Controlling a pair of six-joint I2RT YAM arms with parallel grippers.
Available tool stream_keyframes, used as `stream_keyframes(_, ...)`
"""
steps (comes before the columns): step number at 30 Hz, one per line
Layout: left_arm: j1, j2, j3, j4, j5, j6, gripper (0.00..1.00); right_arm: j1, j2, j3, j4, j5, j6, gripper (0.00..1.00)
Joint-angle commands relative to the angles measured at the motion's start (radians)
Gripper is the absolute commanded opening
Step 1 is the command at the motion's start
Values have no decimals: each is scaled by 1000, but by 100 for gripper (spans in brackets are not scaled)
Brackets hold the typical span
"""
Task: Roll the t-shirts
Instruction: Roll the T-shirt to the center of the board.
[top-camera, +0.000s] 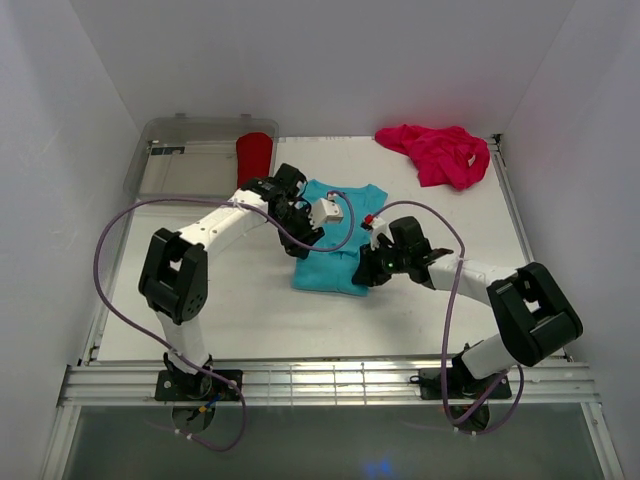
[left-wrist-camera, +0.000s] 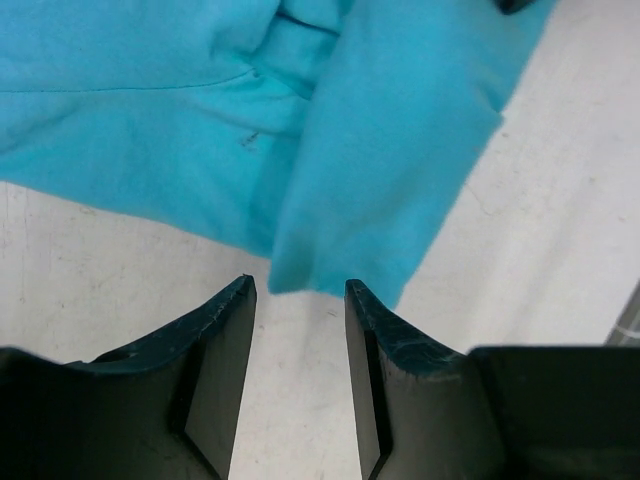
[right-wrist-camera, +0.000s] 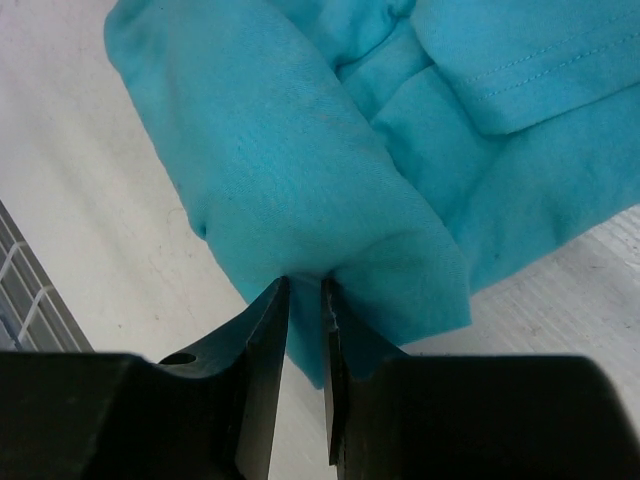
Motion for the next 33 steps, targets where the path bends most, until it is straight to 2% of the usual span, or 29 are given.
stream_keyframes(1,11,-113,13,-93,113,33,52,-11,10,55,-17,20,1,26)
stream_keyframes(4,9,-153,-2,-103,149,1,51,-18,10,66,-23,26,-2,26)
stream_keyframes(6,-1,-145,-53,-74,160,-103,51,-22,10,74,-30,30,-5,26)
stream_keyframes(9,-12,-101,-143,4,121,-223,49,-26,7,88,-60,42,-6,26)
stream_keyframes(15,-11,-119,-271,205,2,-280,48,-32,-69,69,-152,34,24,28)
stream_keyframes(18,-11,-97,-237,223,31,-322,48,-37,-129,23,-157,45,58,38)
stream_keyframes(19,-12,-90,-222,226,64,-348,49,-38,-155,14,-174,46,81,44)
stream_keyframes(22,-11,-93,-246,246,68,-355,48,-51,-218,-37,-174,46,150,56)
stream_keyframes(25,-11,-97,-285,259,39,-336,48,-58,-243,-86,-160,57,194,62)
stream_keyframes(30,-11,-100,-300,259,37,-328,48,-60,-194,-115,-122,23,221,61)
stream_keyframes(33,-11,-96,-294,260,34,-325,48,-60,-188,-150,22,-3,253,53)
